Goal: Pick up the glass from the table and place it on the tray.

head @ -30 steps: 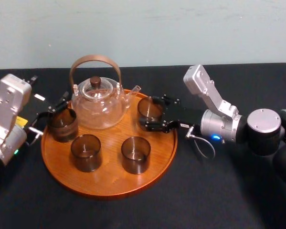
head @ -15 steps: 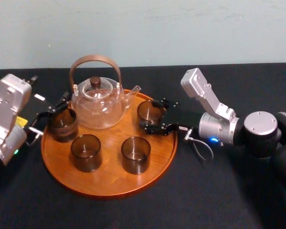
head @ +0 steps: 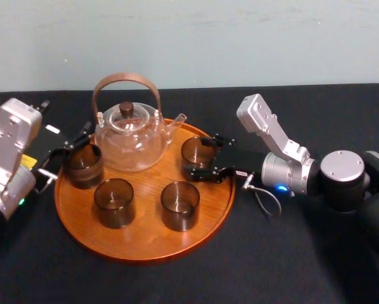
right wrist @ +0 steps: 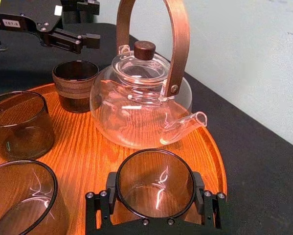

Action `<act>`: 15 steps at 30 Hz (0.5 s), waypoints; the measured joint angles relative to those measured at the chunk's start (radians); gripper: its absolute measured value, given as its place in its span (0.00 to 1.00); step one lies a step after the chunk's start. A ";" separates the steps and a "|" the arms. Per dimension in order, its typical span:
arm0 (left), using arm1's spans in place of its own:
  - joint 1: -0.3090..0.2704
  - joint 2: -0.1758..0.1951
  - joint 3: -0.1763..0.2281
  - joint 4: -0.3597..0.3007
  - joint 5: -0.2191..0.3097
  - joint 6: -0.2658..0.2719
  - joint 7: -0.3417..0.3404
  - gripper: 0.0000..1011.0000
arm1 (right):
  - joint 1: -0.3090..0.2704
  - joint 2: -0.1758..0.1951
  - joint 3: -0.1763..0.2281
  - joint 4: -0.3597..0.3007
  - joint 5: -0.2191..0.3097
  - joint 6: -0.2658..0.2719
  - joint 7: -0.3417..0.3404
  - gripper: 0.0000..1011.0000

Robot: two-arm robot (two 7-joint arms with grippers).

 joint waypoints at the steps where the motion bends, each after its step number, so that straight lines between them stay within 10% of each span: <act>1: 0.000 0.000 0.000 0.000 0.000 0.000 0.000 0.99 | 0.000 0.000 0.000 0.000 -0.001 0.001 0.000 0.91; 15: 0.000 0.000 0.000 0.000 0.000 0.000 0.000 0.99 | -0.001 -0.001 -0.002 0.000 -0.009 0.006 -0.004 0.91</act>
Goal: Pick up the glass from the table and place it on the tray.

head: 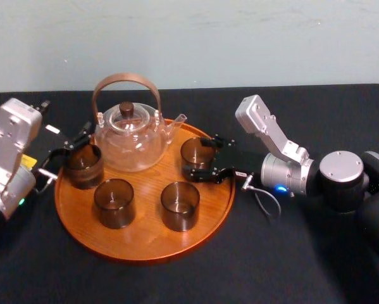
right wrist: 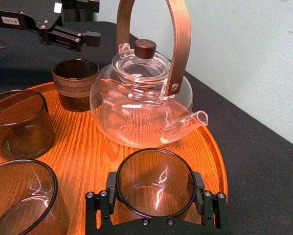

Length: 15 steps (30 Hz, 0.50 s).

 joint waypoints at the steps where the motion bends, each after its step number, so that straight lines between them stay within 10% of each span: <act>1: 0.000 0.000 0.000 0.000 0.000 0.000 0.000 0.99 | 0.000 0.000 0.000 0.000 0.000 0.000 0.000 0.91; 15: 0.000 0.000 0.000 0.000 0.000 0.000 0.000 0.99 | -0.001 0.001 -0.003 0.001 -0.003 0.003 0.002 0.99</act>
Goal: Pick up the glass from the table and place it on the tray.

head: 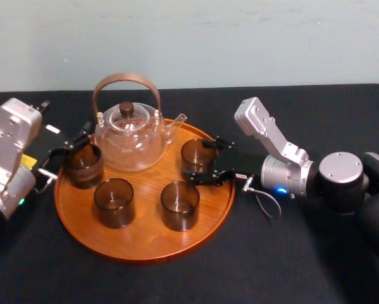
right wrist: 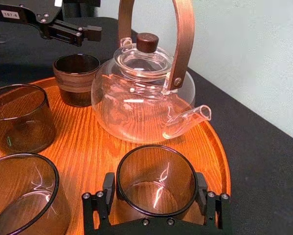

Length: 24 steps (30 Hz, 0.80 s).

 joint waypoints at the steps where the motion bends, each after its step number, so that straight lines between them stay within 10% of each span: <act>1: 0.000 0.000 0.000 0.000 0.000 0.000 0.000 0.99 | 0.000 0.000 0.000 0.000 0.000 0.000 0.000 0.99; 24: 0.000 0.000 0.000 0.000 0.000 0.000 0.000 0.99 | -0.080 0.093 0.044 -0.140 0.063 0.010 0.033 0.99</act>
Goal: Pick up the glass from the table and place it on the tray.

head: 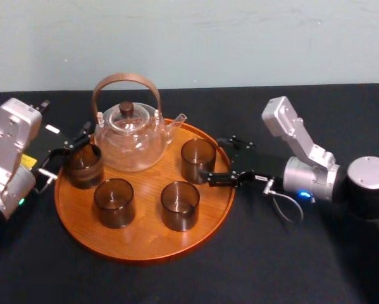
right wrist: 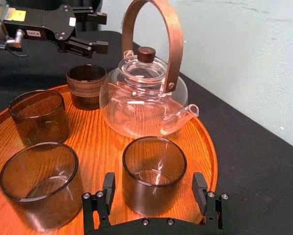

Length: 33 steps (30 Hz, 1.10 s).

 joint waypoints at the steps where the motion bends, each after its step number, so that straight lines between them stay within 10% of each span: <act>1: 0.000 0.000 0.000 0.000 0.000 0.000 0.000 0.99 | -0.011 0.013 0.005 -0.017 0.007 0.000 0.001 0.99; 18: 0.000 0.000 0.000 0.000 0.000 0.000 0.000 0.99 | -0.150 0.165 0.090 -0.223 0.105 -0.026 -0.005 0.99; 33: 0.000 0.000 0.000 0.000 0.000 0.000 0.000 0.99 | -0.297 0.183 0.218 -0.332 0.062 -0.064 -0.254 0.99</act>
